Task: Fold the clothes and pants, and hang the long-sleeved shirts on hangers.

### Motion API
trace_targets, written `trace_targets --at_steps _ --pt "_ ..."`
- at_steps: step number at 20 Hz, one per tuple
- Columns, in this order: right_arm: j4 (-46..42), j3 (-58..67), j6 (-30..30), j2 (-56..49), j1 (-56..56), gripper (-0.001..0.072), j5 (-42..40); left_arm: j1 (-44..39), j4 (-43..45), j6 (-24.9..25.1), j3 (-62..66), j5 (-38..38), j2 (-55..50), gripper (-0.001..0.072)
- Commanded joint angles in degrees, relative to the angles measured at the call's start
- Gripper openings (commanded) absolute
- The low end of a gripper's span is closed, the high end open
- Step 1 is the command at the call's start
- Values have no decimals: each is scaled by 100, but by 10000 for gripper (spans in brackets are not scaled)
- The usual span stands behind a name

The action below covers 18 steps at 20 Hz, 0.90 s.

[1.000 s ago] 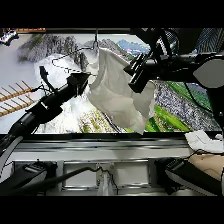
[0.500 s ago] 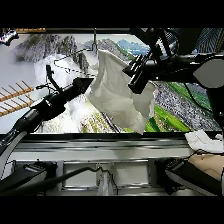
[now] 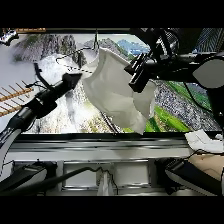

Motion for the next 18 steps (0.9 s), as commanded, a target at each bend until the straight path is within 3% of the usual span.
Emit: trace_targets --at_steps 1,13,18 --pt "-195 0 0 4 0 18 -17 662 13 -258 -2 -190 0 14" --pt "-1414 0 -68 4 0 17 542 1534 -50 -260 44 -776 37 14" --pt "-2096 0 -98 -9 0 16 584 1534 -289 -227 595 -1510 476 13"
